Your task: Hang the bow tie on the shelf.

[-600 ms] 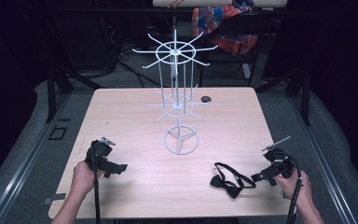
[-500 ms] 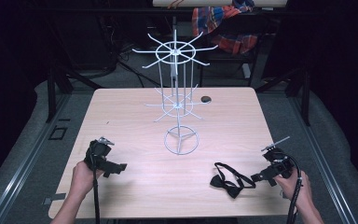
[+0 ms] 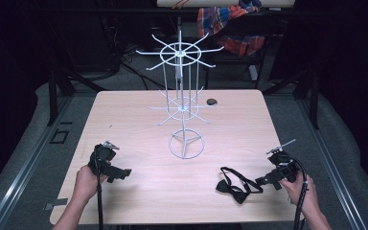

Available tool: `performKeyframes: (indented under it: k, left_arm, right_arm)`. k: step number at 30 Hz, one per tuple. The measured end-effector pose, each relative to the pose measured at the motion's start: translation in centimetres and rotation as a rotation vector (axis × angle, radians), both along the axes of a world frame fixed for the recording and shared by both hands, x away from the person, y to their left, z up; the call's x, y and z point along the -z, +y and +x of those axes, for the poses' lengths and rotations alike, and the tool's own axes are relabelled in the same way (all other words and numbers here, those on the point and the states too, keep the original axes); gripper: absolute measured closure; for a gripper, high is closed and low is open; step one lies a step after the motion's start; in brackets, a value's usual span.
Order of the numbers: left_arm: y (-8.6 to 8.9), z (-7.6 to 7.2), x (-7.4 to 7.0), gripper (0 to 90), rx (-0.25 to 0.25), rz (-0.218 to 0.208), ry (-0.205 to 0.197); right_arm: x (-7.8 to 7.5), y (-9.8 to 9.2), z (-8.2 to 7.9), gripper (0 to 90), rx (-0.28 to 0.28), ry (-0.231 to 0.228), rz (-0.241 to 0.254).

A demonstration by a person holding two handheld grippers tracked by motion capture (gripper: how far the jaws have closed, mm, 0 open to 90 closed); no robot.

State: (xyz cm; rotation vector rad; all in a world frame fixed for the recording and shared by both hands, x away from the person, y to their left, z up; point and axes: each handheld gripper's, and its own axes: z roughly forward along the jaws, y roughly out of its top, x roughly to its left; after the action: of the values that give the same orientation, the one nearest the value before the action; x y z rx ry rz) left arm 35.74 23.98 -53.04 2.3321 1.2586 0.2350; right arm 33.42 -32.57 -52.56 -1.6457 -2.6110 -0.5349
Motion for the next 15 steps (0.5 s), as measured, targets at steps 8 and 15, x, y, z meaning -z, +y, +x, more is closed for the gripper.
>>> performKeyframes:
  k: [8,15]
  left_arm:
    - [0.0,0.1,0.1,0.0,-0.004,0.003,0.004]
    - [-0.1,0.0,0.0,0.0,-0.003,0.013,0.002]
  right_arm:
    - [0.6,1.0,0.0,6.1,0.023,-0.021,0.098]
    - [-0.1,1.6,-0.2,2.6,-0.020,-0.031,0.093]
